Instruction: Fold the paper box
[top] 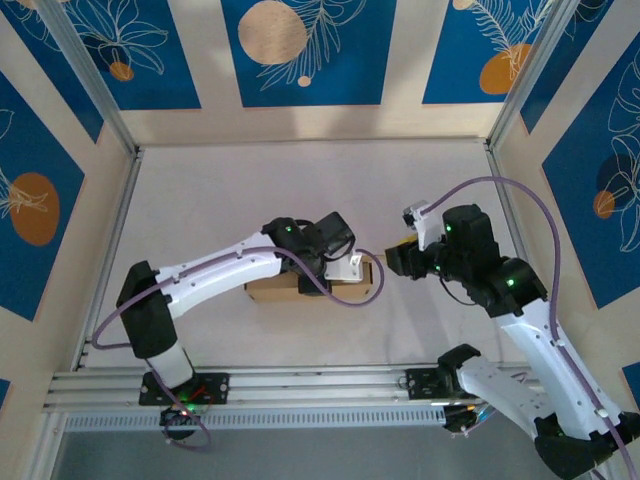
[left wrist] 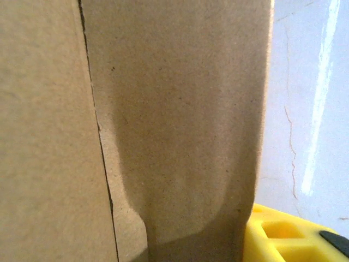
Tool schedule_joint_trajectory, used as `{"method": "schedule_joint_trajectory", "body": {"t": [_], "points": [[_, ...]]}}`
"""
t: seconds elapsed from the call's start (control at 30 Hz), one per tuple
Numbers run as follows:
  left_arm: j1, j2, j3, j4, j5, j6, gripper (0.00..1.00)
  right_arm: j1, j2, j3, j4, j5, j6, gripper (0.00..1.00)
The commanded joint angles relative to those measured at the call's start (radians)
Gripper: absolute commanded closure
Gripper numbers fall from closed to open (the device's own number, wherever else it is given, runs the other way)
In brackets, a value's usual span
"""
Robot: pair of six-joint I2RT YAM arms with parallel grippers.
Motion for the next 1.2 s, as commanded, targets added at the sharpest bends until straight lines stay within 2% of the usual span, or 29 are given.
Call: {"method": "schedule_joint_trajectory", "body": {"t": [0.0,0.07,0.17,0.23,0.27,0.33,0.4,0.5,0.63,0.73,0.9,1.03,1.17], "points": [[0.011,0.009,-0.081,0.103,0.048,0.017,0.56,-0.065,0.002,-0.003,0.066,0.096,-0.059,0.59],[0.010,-0.001,-0.101,0.132,0.041,0.016,0.55,-0.152,0.035,0.046,0.050,0.001,0.166,0.68],[0.009,-0.005,-0.117,0.156,0.046,0.015,0.53,-0.229,0.098,0.098,0.009,-0.228,0.338,0.86],[0.009,0.000,-0.112,0.157,0.049,0.012,0.51,-0.238,0.108,0.074,0.037,-0.286,0.596,0.88],[0.009,0.004,-0.110,0.158,0.048,0.012,0.49,-0.245,0.125,0.064,0.055,-0.372,0.696,0.85],[0.010,0.016,-0.104,0.163,0.043,0.014,0.45,-0.246,0.170,0.067,0.047,-0.468,0.802,0.79],[0.021,0.028,-0.088,0.160,0.063,0.014,0.44,-0.241,0.189,0.065,0.054,-0.483,0.815,0.68],[0.051,0.051,-0.031,0.123,0.127,-0.001,0.48,-0.258,0.211,0.127,-0.055,-0.389,0.696,0.56],[0.095,0.100,0.077,0.044,0.180,-0.018,0.52,-0.324,0.224,0.121,-0.074,-0.457,0.709,0.51],[0.105,0.124,0.096,0.039,0.186,-0.013,0.53,-0.344,0.204,0.065,-0.007,-0.511,0.835,0.54],[0.106,0.135,0.060,0.072,0.181,-0.024,0.54,-0.356,0.220,0.006,0.104,-0.575,1.101,0.69],[0.105,0.122,0.038,0.095,0.171,-0.029,0.54,-0.313,0.235,-0.032,0.220,-0.555,1.276,0.73],[0.105,0.120,0.046,0.096,0.162,-0.027,0.53,-0.247,0.276,-0.025,0.291,-0.513,1.361,0.75]]}}
